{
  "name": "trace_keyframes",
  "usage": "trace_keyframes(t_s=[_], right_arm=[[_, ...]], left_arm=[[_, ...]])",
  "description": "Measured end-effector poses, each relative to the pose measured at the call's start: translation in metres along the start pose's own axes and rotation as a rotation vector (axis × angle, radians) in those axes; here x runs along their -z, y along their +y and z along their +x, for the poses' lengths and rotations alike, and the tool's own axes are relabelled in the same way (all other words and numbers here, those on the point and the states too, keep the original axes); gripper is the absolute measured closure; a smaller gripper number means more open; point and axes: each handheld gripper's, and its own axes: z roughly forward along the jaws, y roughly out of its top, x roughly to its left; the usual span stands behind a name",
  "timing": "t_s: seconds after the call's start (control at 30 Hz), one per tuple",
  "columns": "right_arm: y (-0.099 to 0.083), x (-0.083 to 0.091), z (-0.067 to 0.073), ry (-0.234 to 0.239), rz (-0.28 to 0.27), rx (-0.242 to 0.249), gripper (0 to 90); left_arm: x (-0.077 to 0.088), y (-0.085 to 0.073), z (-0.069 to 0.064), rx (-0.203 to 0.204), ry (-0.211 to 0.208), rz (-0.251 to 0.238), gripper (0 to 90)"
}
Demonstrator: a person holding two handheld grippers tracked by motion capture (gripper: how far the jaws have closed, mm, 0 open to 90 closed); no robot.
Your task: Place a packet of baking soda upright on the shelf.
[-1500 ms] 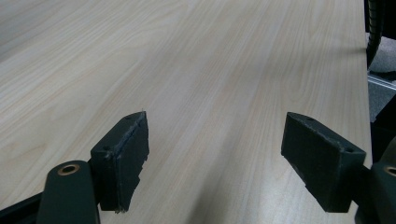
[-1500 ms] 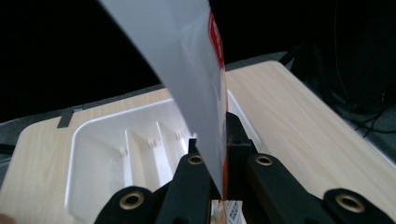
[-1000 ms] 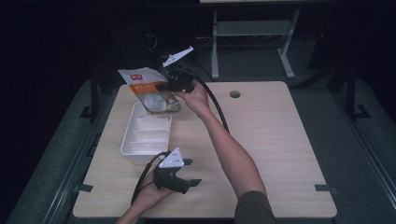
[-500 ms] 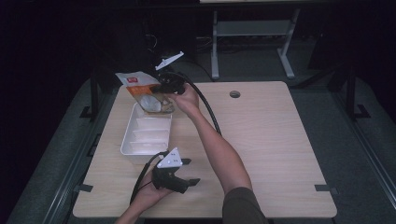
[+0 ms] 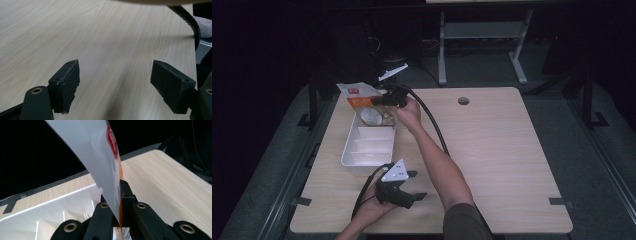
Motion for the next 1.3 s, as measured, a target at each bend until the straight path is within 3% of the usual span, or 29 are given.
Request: trace_keyframes(t_s=[0.27,0.87,1.3], right_arm=[[-0.017,-0.007,-0.009,0.019,-0.027,-0.064,90.0],[-0.032,-0.002,-0.011,0.000,0.027,-0.063,89.7],[-0.029,-0.001,-0.007,-0.027,0.090,-0.030,89.0]], left_arm=[[0.001,0.000,0.000,-0.004,0.006,-0.001,23.0],[-0.002,0.001,-0.001,-0.008,0.006,0.004,22.9],[-0.002,0.002,-0.002,-0.013,0.006,0.006,23.0]])
